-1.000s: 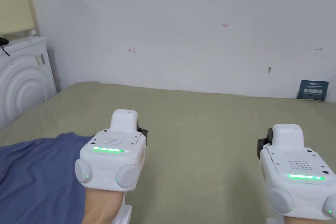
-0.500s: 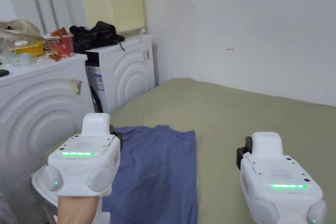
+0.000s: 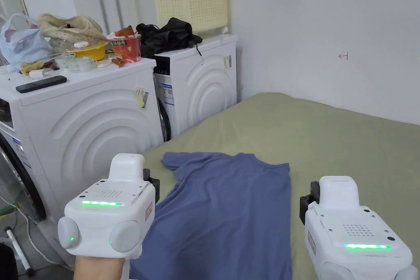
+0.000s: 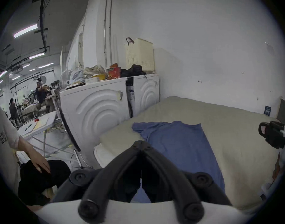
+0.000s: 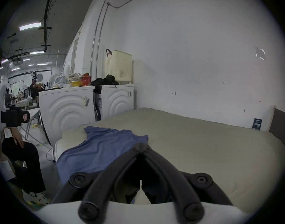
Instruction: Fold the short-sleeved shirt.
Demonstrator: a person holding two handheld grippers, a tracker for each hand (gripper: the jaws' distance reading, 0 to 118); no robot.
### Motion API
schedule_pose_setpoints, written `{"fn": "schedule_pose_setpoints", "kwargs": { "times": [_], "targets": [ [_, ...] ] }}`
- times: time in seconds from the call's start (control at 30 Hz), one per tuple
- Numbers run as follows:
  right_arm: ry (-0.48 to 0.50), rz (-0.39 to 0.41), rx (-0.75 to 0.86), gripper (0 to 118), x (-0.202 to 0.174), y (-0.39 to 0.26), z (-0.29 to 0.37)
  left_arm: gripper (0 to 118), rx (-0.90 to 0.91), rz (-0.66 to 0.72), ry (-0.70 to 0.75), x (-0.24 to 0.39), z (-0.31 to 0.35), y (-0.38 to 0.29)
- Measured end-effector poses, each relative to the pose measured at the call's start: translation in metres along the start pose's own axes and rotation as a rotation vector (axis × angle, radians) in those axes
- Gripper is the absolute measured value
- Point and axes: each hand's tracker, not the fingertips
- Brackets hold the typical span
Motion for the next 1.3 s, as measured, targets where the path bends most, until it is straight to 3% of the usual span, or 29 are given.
{"fn": "schedule_pose_setpoints", "kwargs": {
  "times": [0.2,0.4,0.53,0.63,0.67,0.73,0.77,0.87,1.0,1.03,1.07,1.1,1.13,1.3],
  "targets": [
    [-0.024,0.013,-0.04,0,0.008,-0.013,-0.018,0,-0.075,0.001,-0.113,0.037,-0.062,0.0],
    [-0.03,0.01,-0.114,0,0.016,-0.036,-0.051,0,-0.302,-0.014,-0.236,0.085,-0.176,-0.015],
    [-0.029,0.003,-0.15,0,0.022,-0.052,-0.07,0,-0.573,-0.057,-0.267,0.115,-0.264,-0.032],
    [-0.023,0.014,-0.165,0,0.028,-0.061,-0.078,2,-0.606,-0.08,-0.289,0.13,-0.292,-0.041],
    [-0.025,0.018,-0.169,0,0.031,-0.063,-0.08,25,-0.622,-0.091,-0.3,0.135,-0.299,-0.042],
    [-0.023,0.026,-0.18,0,0.036,-0.069,-0.084,109,-0.705,-0.079,-0.36,0.141,-0.31,-0.048],
    [-0.026,0.031,-0.185,0,0.038,-0.072,-0.086,118,-0.716,-0.092,-0.336,0.146,-0.31,-0.053],
    [-0.038,0.023,-0.203,0,0.046,-0.078,-0.088,114,-0.676,-0.186,-0.253,0.156,-0.313,-0.063],
    [-0.051,0.01,-0.226,0,0.057,-0.084,-0.083,106,-0.719,-0.168,-0.252,0.161,-0.321,-0.079],
    [-0.055,0.015,-0.228,0,0.061,-0.085,-0.081,96,-0.716,-0.181,-0.248,0.163,-0.319,-0.074],
    [-0.064,0.021,-0.229,0,0.064,-0.085,-0.077,71,-0.707,-0.184,-0.244,0.164,-0.315,-0.071],
    [-0.072,0.022,-0.229,0,0.068,-0.085,-0.075,26,-0.69,-0.209,-0.249,0.166,-0.31,-0.066],
    [-0.081,0.012,-0.233,0,0.074,-0.083,-0.069,2,-0.638,-0.25,-0.224,0.168,-0.302,-0.06],
    [-0.146,0.002,-0.212,0,0.105,-0.072,-0.033,2,-0.583,-0.263,-0.224,0.173,-0.274,-0.031]
  ]
}}
